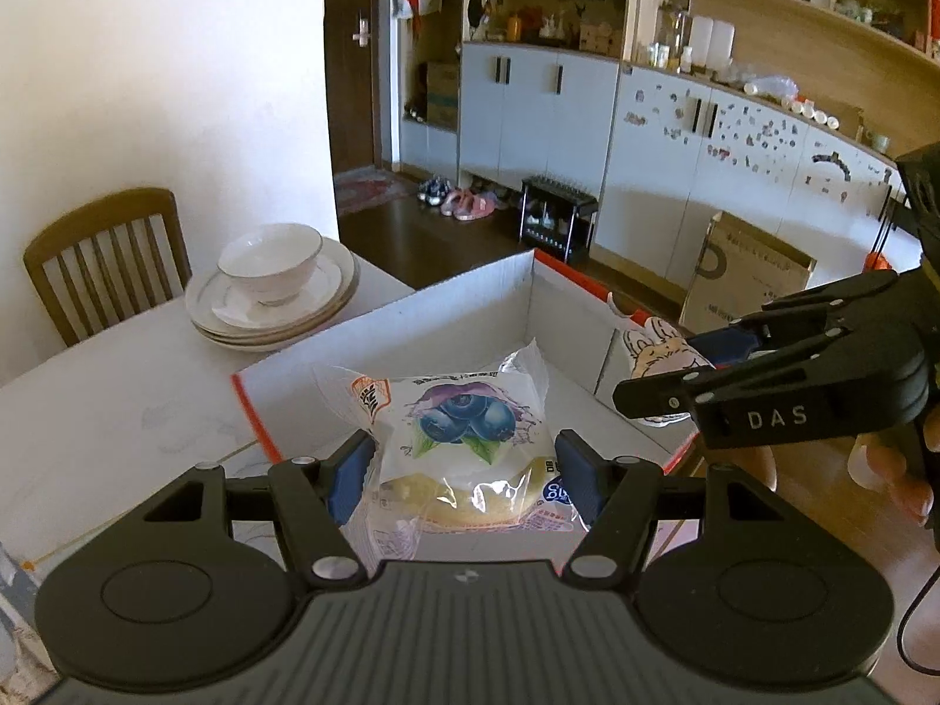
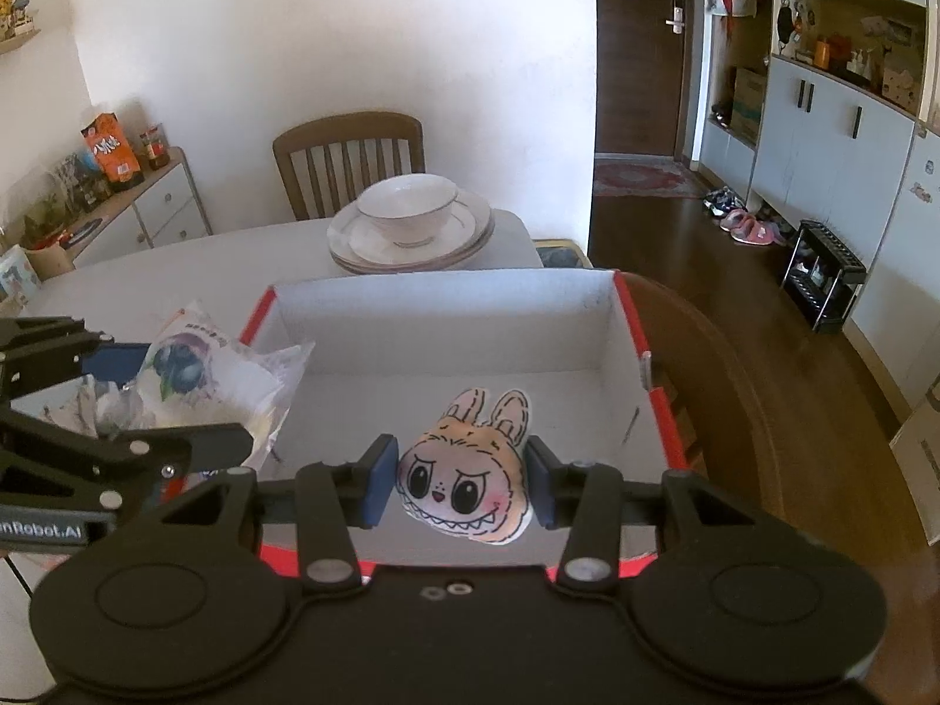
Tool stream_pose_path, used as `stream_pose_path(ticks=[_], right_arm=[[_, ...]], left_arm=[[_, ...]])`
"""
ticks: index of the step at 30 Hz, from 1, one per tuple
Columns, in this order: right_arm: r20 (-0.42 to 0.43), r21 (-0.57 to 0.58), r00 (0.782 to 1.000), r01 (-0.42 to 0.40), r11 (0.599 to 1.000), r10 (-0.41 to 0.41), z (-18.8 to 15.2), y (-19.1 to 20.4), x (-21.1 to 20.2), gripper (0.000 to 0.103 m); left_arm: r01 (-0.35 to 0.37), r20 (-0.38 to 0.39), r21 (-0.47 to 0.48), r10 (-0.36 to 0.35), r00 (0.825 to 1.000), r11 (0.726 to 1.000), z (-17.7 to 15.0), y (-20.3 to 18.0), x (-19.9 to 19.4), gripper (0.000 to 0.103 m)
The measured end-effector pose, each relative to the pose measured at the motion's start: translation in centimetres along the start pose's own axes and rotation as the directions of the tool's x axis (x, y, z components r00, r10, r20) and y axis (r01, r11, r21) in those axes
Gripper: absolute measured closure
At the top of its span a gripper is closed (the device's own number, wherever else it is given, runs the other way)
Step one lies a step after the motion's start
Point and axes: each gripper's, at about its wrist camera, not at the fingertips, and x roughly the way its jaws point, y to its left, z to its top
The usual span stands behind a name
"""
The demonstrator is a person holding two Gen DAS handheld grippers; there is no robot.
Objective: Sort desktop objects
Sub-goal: 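Carry the bread bag and bunny card with both grippers over the red box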
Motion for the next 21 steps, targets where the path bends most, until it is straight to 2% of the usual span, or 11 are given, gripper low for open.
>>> stream_pose_path(ticks=[7,10,13,16,21], right_arm=[[-0.019,-0.041,1.000,-0.001,0.999,0.000,0.4,-1.3,1.9,0.059],[-0.049,-0.079,0.999,-0.018,0.997,0.014,0.7,-1.6,3.2,0.059],[-0.081,-0.114,0.997,-0.027,0.993,0.017,0.9,-1.6,4.4,0.059],[-0.114,-0.129,0.993,-0.032,0.991,0.018,0.8,-1.6,5.6,0.059],[-0.219,-0.135,0.975,-0.078,0.988,0.047,0.6,-1.8,7.9,0.059]], left_arm=[[-0.004,-0.061,0.028,0.006,0.998,1.000,1.6,-0.1,3.6,0.037],[0.013,-0.106,-0.005,-0.013,0.994,1.000,2.4,0.5,5.4,0.037],[0.030,-0.159,-0.033,-0.035,0.987,0.999,3.0,0.9,7.6,0.037],[0.022,-0.196,-0.025,-0.027,0.980,0.999,3.2,1.2,9.5,0.037],[0.035,-0.278,-0.038,-0.044,0.960,0.999,3.3,1.8,12.5,0.037]])
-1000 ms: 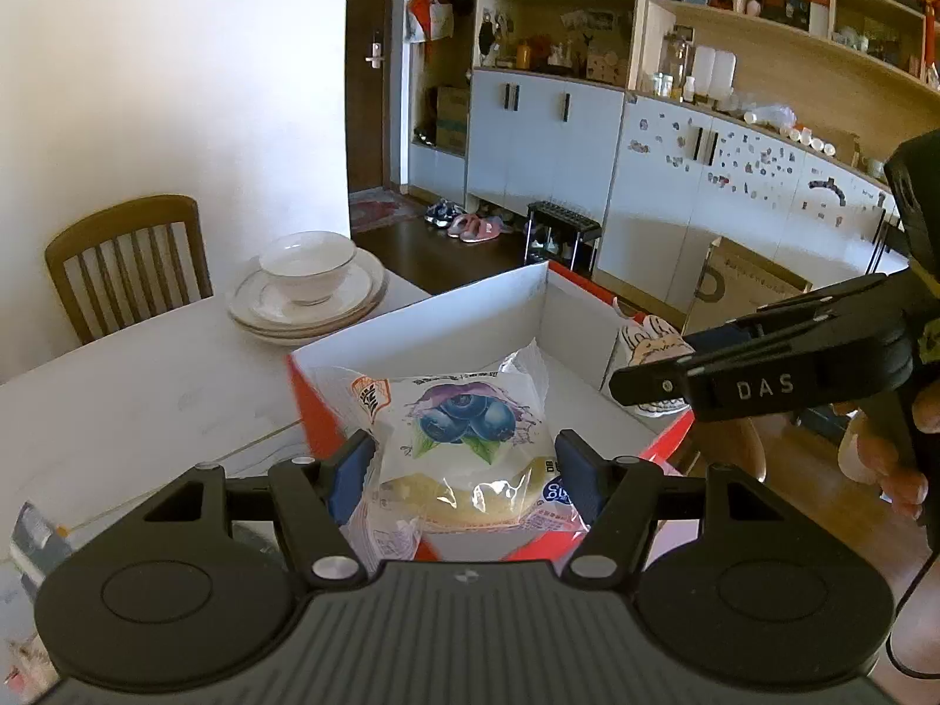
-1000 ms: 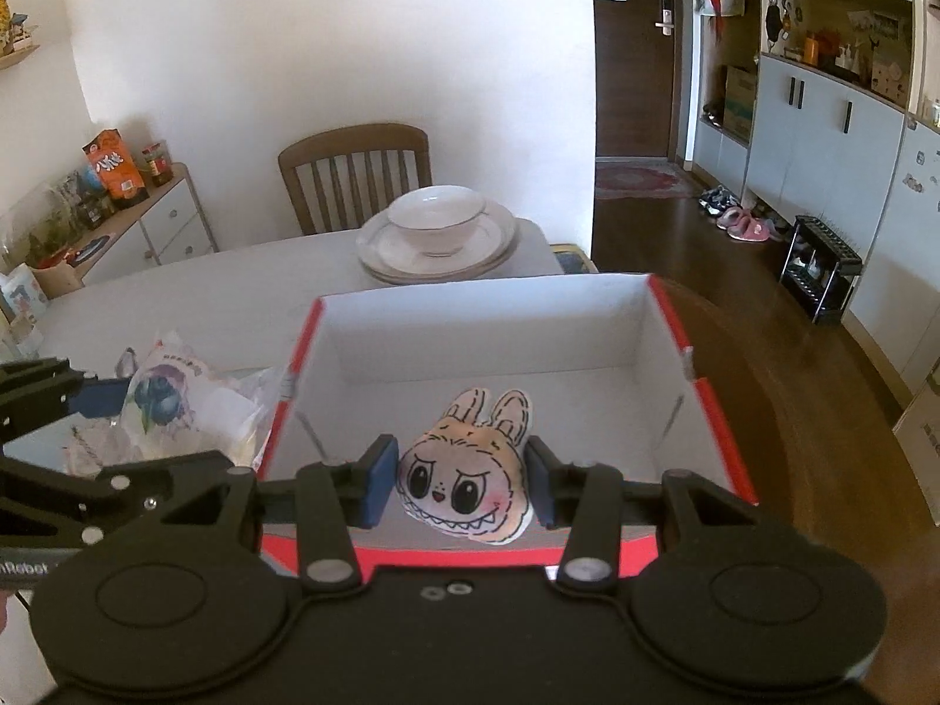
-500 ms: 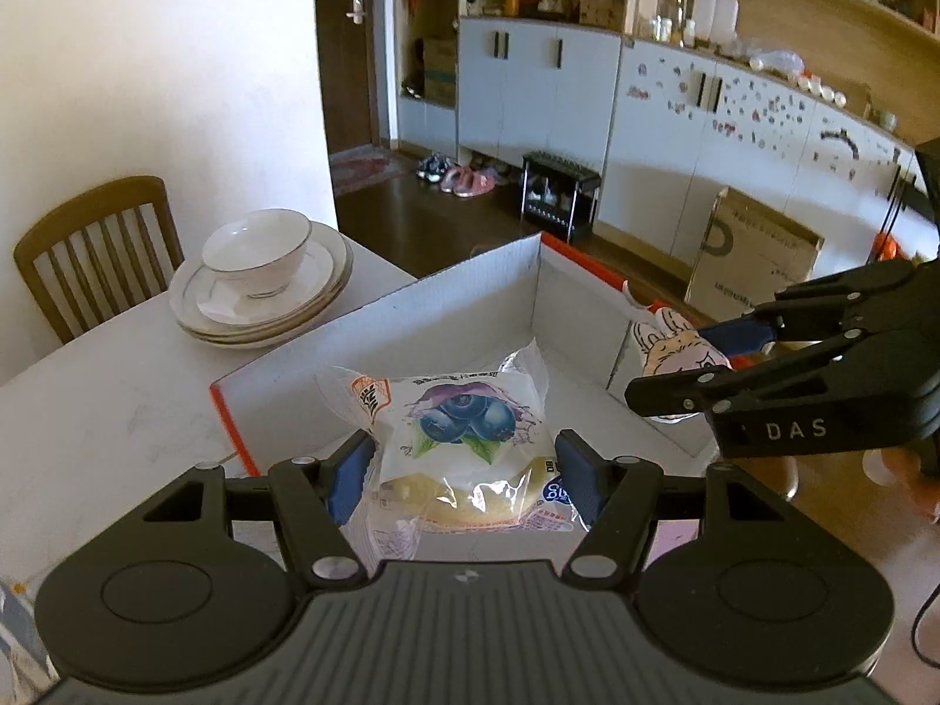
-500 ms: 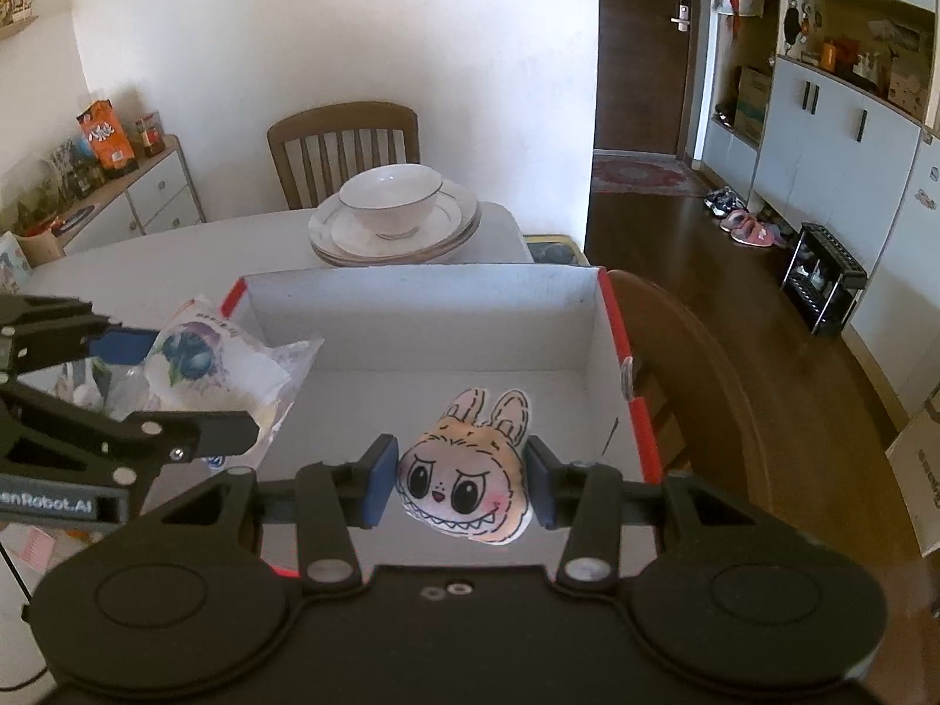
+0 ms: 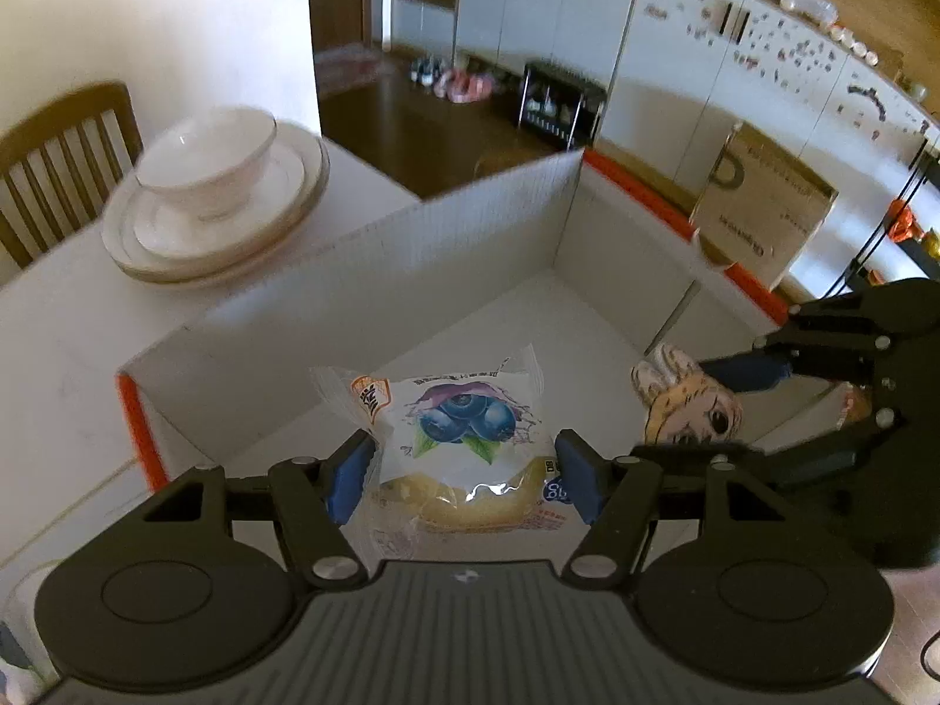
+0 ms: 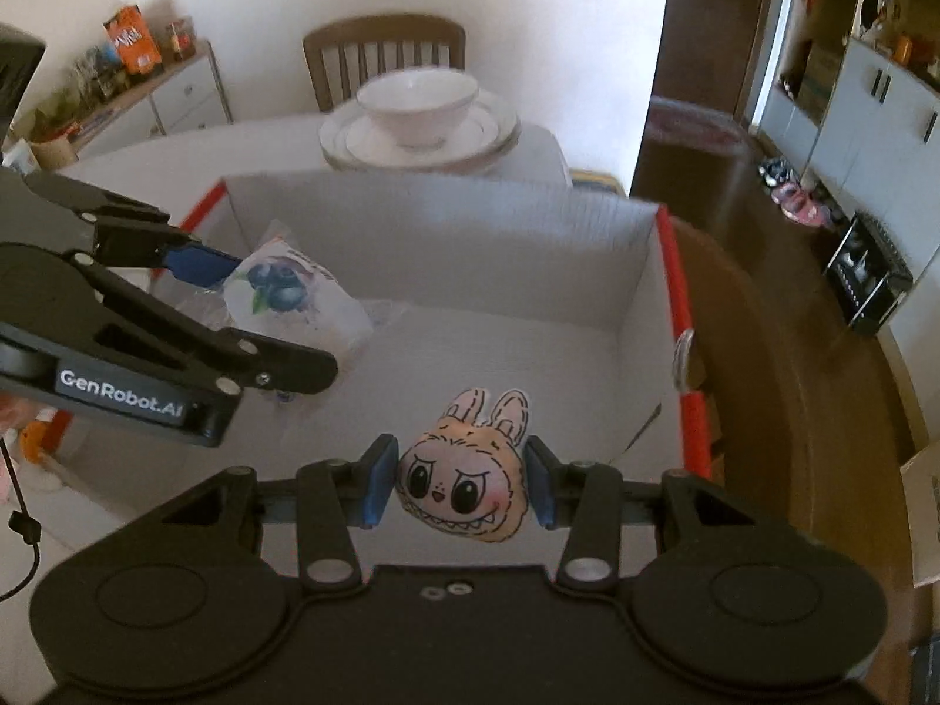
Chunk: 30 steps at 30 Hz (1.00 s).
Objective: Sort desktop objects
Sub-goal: 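Carry the bread bag and bunny card with both grippers over the red box, then lower and open both grippers to drop the bag and card into the box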
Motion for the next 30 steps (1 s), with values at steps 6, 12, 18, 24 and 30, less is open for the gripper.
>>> stream_pose_path(ticks=[6,12,18,24,30], right_arm=[[-0.087,-0.011,0.996,0.010,1.000,-0.011,0.1,-0.2,2.1,0.059],[-0.139,-0.024,0.990,0.007,1.000,-0.010,0.1,0.0,2.8,0.059],[-0.169,-0.029,0.986,0.006,1.000,-0.011,0.1,-0.1,3.4,0.058],[-0.181,-0.035,0.983,0.007,0.999,-0.013,0.0,0.1,3.8,0.055],[-0.170,-0.038,0.985,-0.012,0.999,0.005,-0.2,0.4,3.4,0.043]], left_arm=[[-0.008,-0.093,0.009,0.009,0.996,1.000,0.4,0.3,2.6,0.037],[0.003,-0.168,-0.010,-0.004,0.986,1.000,0.5,0.7,4.3,0.036],[0.000,-0.196,-0.010,-0.001,0.981,1.000,0.3,0.8,5.0,0.035],[-0.003,-0.224,-0.025,-0.003,0.975,1.000,0.2,0.8,5.4,0.034],[-0.003,-0.209,-0.018,-0.001,0.978,1.000,0.3,0.7,5.1,0.028]])
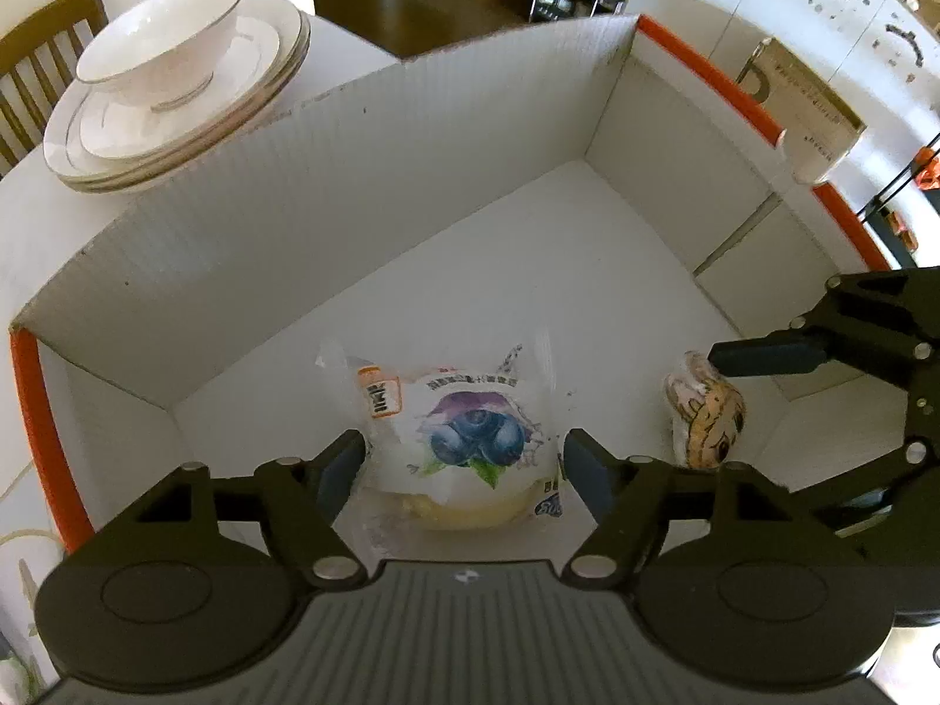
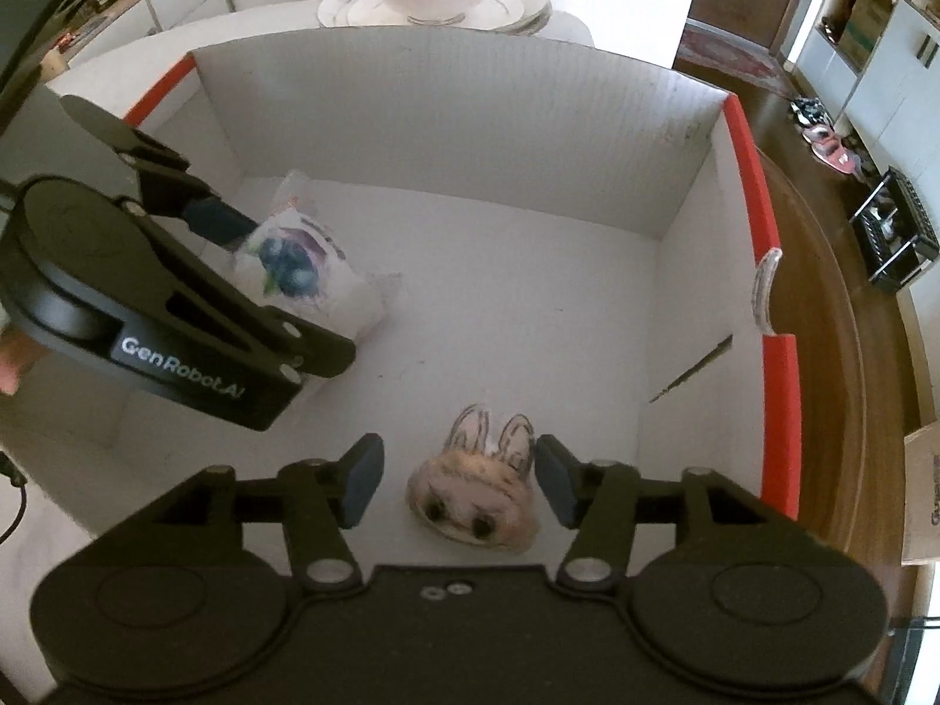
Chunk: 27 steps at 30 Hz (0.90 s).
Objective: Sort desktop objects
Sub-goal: 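Lower and open both grippers to drop the bag and card into the box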
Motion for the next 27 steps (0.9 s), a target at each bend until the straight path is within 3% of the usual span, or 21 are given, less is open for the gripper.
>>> stream_pose_path(ticks=[4,9,14,27], right_arm=[[0.028,-0.009,1.000,-0.009,1.000,0.009,0.0,0.1,-0.9,0.039],[0.086,-0.022,0.996,-0.031,0.999,0.033,-0.3,0.3,-2.7,0.025],[0.139,0.003,0.989,-0.049,0.999,0.048,-0.3,-0.8,-4.8,0.022],[0.273,-0.004,0.956,-0.112,0.994,0.109,-2.1,-0.3,-9.9,0.014]], left_arm=[[0.007,0.041,0.001,-0.007,0.999,1.000,0.0,0.0,-1.2,0.025],[0.029,0.100,-0.003,-0.029,0.995,1.000,-0.1,-0.1,-3.4,0.024],[0.073,0.158,-0.020,-0.069,0.985,0.997,-0.6,-0.1,-5.8,0.024],[0.116,0.329,-0.036,-0.098,0.939,0.993,-3.8,-1.3,-12.3,0.024]])
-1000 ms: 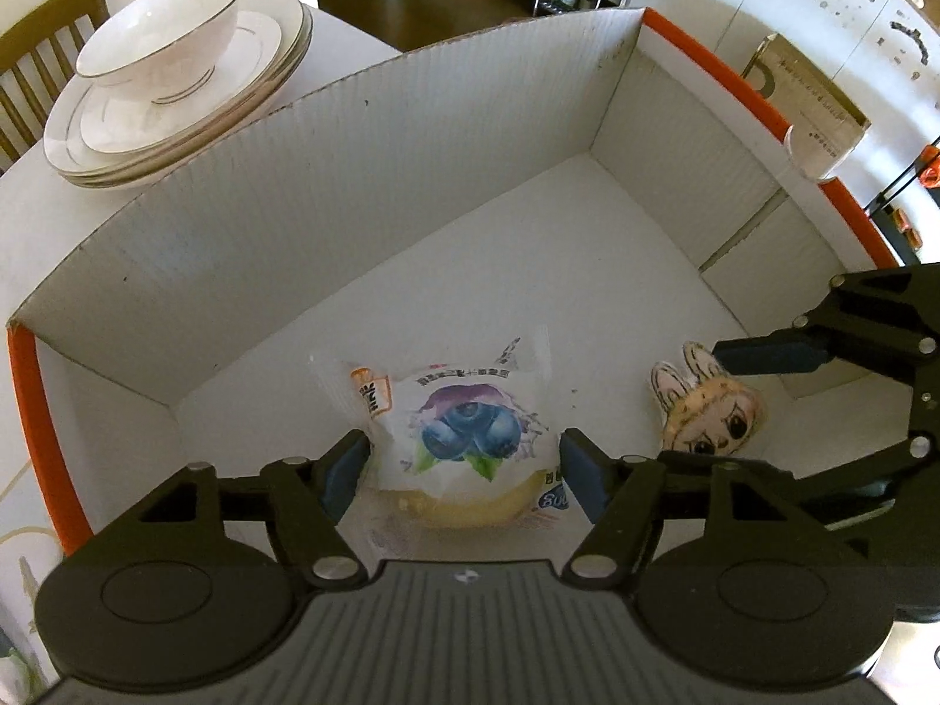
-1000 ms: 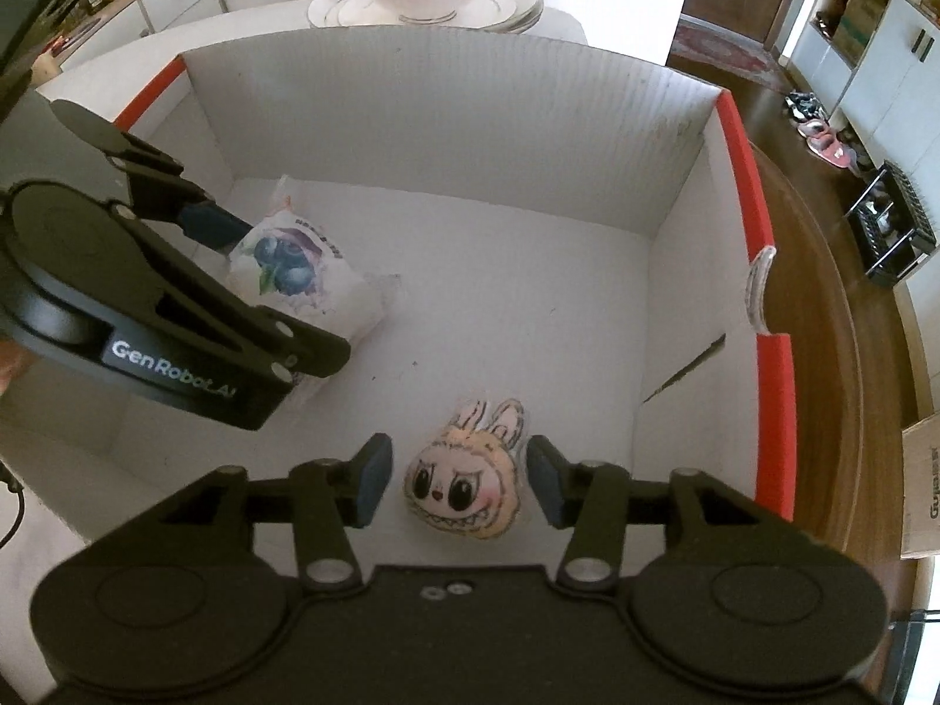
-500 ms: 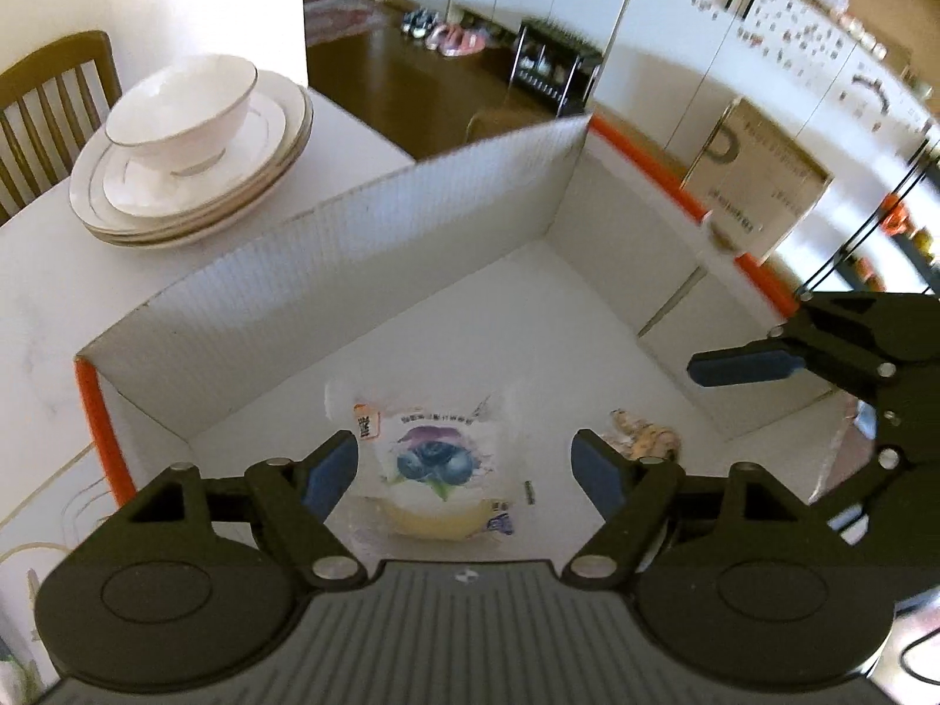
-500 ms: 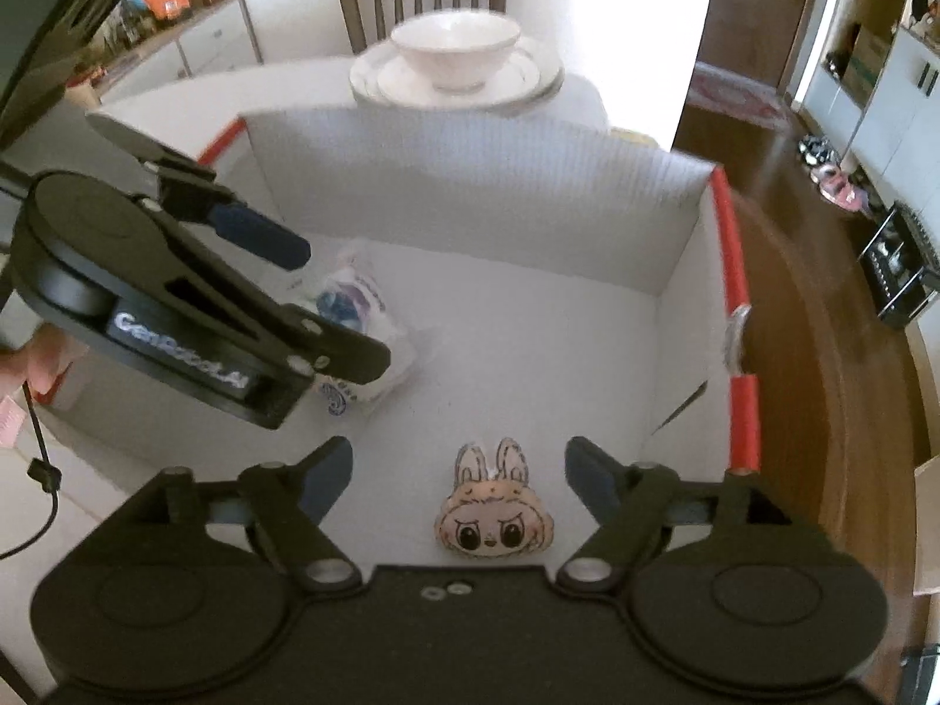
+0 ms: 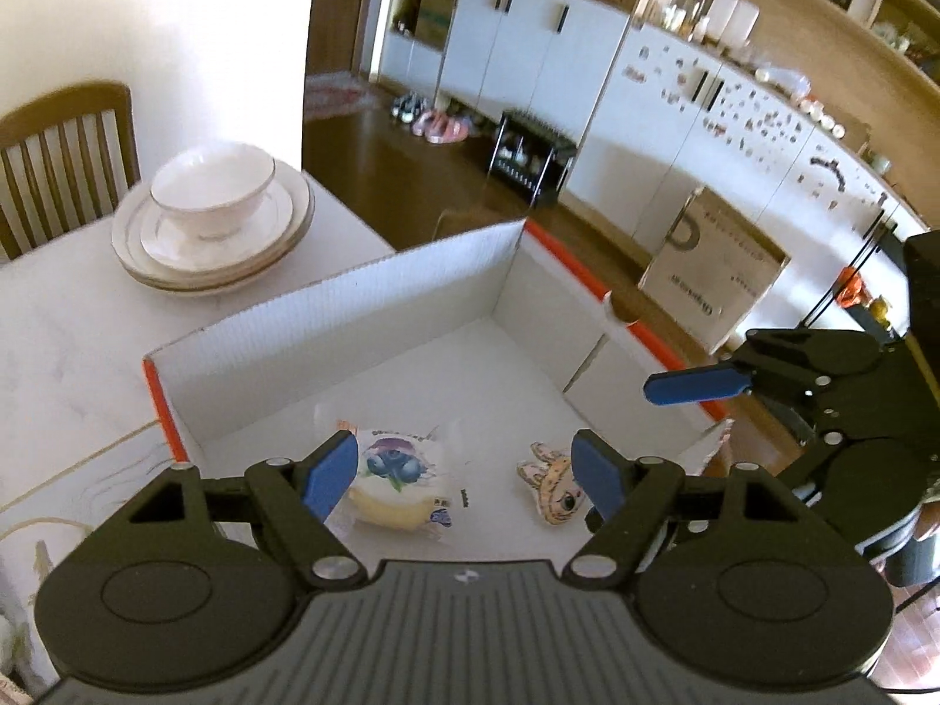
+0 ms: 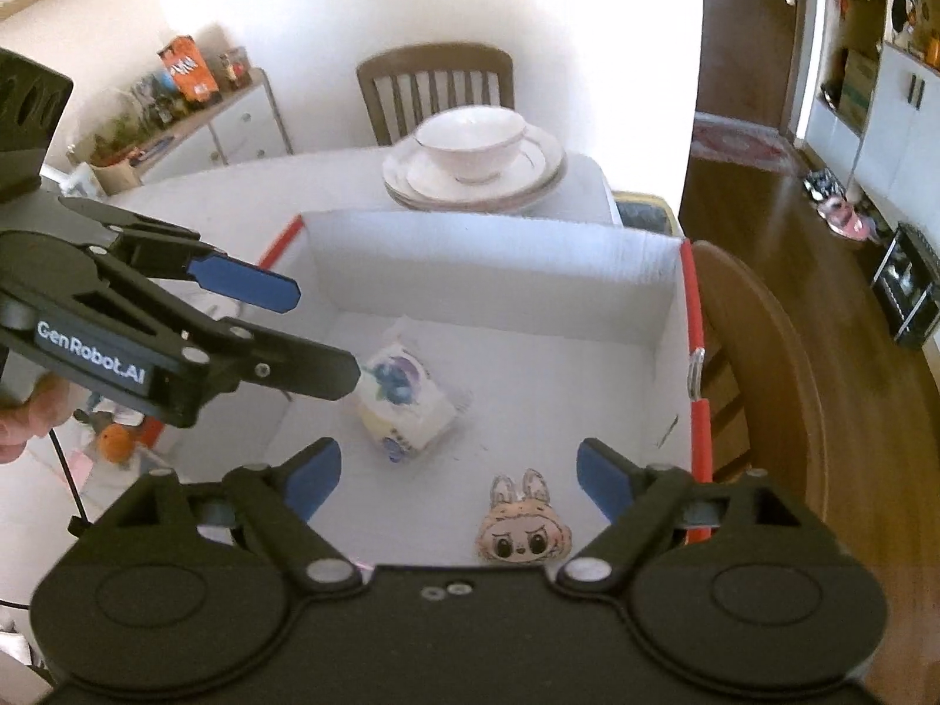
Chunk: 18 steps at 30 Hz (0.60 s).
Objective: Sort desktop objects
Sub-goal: 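Lower and open both grippers to drop the bag and card into the box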
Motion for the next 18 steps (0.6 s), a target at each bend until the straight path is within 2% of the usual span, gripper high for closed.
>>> stream_pose_path(ticks=[11,13,18], right_arm=[[0.104,-0.072,0.995,0.014,0.997,-0.006,-0.4,3.4,-2.1,0.004],[0.115,-0.067,0.993,0.012,0.998,-0.004,-0.5,4.0,-2.4,0.003],[0.140,-0.045,0.990,0.018,0.999,-0.012,-0.7,5.5,-2.5,0.003]], left_arm=[[-0.023,0.108,-0.001,0.023,0.994,1.000,-2.8,0.1,-4.8,0.023],[-0.032,0.126,0.008,0.031,0.992,0.999,-3.5,0.3,-5.8,0.018],[-0.047,0.162,0.031,0.041,0.986,0.998,-5.1,0.8,-7.8,0.015]])
